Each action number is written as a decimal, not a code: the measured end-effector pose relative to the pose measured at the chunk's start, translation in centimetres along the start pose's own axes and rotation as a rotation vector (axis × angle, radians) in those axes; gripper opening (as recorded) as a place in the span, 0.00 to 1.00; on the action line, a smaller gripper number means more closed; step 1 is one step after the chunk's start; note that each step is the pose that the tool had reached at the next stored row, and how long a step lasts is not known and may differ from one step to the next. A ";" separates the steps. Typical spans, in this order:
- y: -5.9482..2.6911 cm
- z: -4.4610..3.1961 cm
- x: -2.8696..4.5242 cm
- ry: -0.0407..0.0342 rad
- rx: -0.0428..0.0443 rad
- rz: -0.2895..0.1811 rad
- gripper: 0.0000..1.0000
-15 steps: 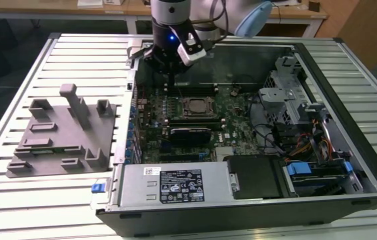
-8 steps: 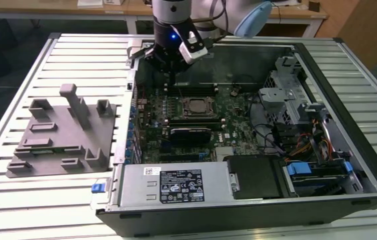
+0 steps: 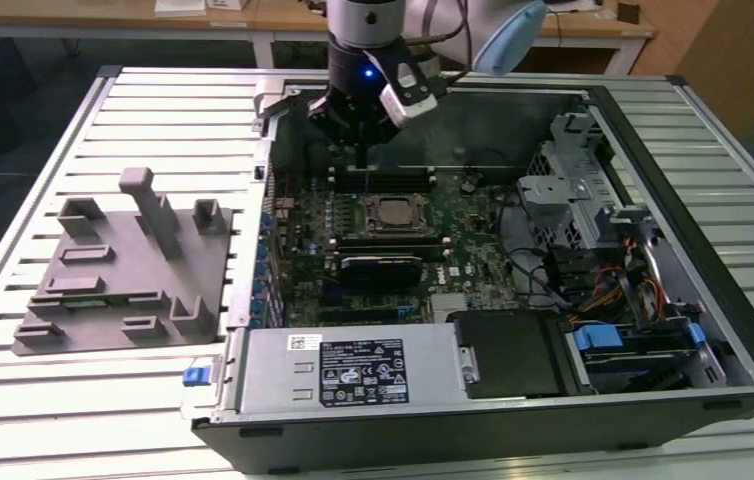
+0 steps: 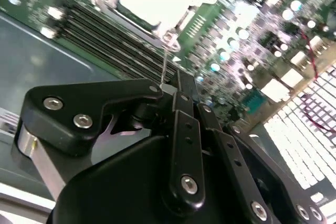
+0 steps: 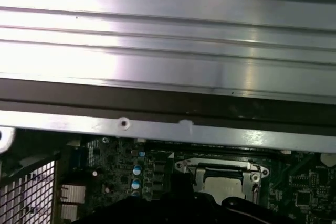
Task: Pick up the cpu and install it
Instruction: 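Install the first cpu locking lever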
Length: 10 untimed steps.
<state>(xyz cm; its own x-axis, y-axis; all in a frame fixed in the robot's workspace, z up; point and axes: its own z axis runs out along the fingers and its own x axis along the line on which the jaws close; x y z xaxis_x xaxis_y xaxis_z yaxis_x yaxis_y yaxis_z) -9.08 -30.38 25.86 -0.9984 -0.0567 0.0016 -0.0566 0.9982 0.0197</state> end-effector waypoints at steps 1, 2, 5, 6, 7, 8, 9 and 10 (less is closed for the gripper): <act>-0.03 0.03 -0.43 0.0000 0.0000 -0.001 0.11; -0.05 0.06 -0.85 0.0002 0.0000 -0.003 0.11; -0.09 0.12 -1.27 0.0004 -0.0002 -0.005 0.11; -0.14 0.13 -1.27 0.0005 -0.0020 -0.005 0.11; -0.23 0.15 -1.26 -0.0002 -0.0118 -0.005 0.11; -0.29 0.18 -1.26 -0.0010 -0.0248 -0.005 0.11; -0.36 0.21 -1.25 -0.0017 -0.0346 -0.005 0.11; -0.47 0.24 -1.25 -0.0024 -0.0416 -0.005 0.11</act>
<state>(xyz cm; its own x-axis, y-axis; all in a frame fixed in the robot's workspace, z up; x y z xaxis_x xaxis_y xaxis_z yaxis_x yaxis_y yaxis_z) -7.81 -30.77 25.61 -0.9981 -0.0614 -0.0010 -0.0613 0.9962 0.0612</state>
